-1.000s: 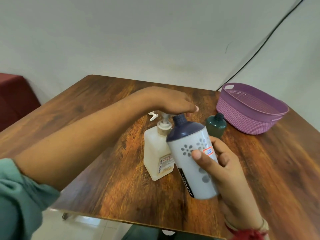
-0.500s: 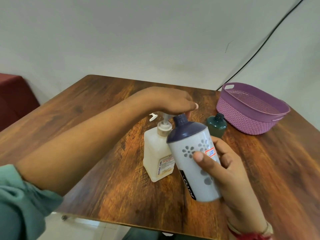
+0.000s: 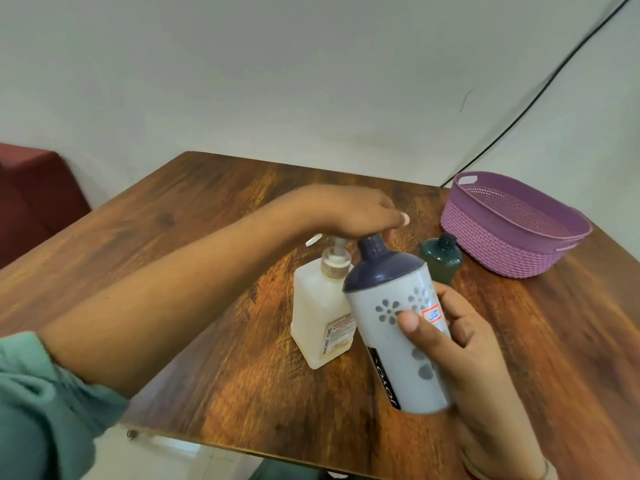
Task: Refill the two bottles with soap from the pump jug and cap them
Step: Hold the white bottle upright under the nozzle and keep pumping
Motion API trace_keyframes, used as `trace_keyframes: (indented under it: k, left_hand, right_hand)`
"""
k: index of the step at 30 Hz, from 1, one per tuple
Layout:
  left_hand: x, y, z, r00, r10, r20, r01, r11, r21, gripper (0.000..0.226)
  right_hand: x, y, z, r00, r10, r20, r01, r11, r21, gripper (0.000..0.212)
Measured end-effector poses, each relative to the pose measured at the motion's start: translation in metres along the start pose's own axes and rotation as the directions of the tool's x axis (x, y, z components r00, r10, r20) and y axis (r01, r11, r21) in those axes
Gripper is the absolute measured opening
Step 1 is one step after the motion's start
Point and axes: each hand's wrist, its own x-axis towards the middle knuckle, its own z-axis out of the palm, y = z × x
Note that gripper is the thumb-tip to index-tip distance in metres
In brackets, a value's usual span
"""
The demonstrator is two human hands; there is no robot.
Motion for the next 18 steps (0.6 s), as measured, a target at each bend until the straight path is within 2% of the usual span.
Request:
trace_keyframes:
  k: [3,8,10,12,15,18]
  left_hand:
    - [0.003,-0.003,0.011,0.997,-0.008,0.071,0.015,0.994,-0.106,0.040]
    - [0.001,-0.001,0.005,0.999,-0.020,0.040,0.023,0.996,-0.084,0.044]
    - [-0.001,0.001,0.001,1.000,-0.012,-0.020,0.012,1.000,-0.028,0.045]
    - [-0.001,0.000,0.003,0.998,0.003,-0.065,-0.006,0.999,-0.054,0.044]
    - [-0.001,0.000,0.010,0.999,0.028,0.033,-0.021,0.982,-0.190,0.044]
    - [0.003,-0.005,0.010,0.999,-0.018,0.032,0.024,0.981,-0.191,0.040]
  right_hand:
    - [0.000,0.005,0.001,1.000,0.023,-0.002,-0.023,1.000,-0.010,0.051]
    - [-0.001,0.004,0.001,1.000,0.029,-0.003,-0.029,1.000,-0.007,0.048]
    - [-0.001,0.003,-0.001,1.000,0.012,0.003,-0.012,1.000,-0.001,0.049]
    - [-0.001,0.003,-0.001,1.000,0.000,0.006,0.000,1.000,0.006,0.050]
    - [-0.001,0.006,-0.001,1.000,-0.005,0.003,0.005,1.000,-0.006,0.057]
    - [-0.001,0.005,-0.001,1.000,0.003,0.003,-0.003,1.000,-0.009,0.055]
